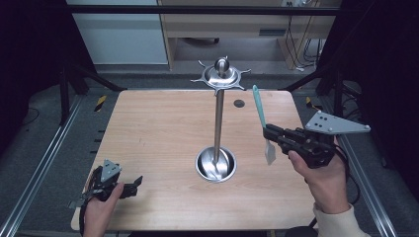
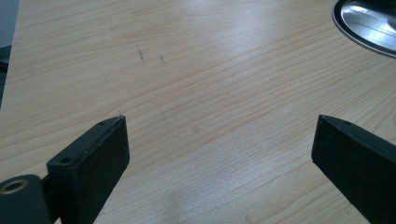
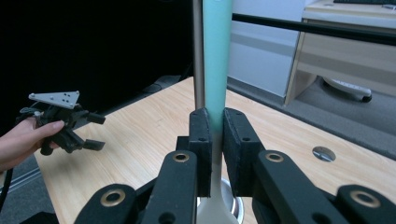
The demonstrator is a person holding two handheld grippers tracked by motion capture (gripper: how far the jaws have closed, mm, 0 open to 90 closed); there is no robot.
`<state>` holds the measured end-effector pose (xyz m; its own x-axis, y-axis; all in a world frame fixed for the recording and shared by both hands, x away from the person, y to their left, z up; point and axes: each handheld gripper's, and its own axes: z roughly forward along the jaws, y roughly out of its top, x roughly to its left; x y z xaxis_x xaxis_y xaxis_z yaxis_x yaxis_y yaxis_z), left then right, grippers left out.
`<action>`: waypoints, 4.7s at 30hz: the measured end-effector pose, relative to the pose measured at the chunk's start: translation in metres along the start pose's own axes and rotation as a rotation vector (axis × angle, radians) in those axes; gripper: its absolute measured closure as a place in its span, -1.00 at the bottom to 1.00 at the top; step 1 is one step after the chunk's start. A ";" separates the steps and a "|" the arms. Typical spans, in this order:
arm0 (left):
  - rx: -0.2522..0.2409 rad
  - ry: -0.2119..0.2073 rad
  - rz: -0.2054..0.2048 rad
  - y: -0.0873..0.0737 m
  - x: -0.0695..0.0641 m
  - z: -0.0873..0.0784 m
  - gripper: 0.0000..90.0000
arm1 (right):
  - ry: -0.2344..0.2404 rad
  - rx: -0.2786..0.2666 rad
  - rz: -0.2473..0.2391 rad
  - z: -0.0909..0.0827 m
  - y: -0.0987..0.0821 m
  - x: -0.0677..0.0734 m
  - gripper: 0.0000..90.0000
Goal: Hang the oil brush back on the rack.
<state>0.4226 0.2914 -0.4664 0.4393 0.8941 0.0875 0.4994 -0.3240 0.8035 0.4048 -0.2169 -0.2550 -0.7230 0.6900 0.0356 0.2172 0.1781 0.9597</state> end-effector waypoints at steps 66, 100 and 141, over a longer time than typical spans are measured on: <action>0.002 -0.006 -0.003 -0.001 -0.001 0.000 -0.92 | -0.026 0.001 0.010 0.042 -0.007 0.009 0.83; 0.001 -0.008 -0.004 -0.001 -0.001 -0.001 -0.92 | -0.023 -0.001 0.022 0.053 -0.007 0.010 0.81; -0.051 0.000 -0.006 0.001 -0.001 -0.005 -0.93 | -0.357 0.127 0.056 0.012 -0.046 -0.042 -0.85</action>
<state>0.4190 0.2920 -0.4631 0.4364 0.8959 0.0832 0.4633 -0.3030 0.8328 0.4326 -0.2457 -0.3043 -0.4382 0.8982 -0.0340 0.3455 0.2032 0.9161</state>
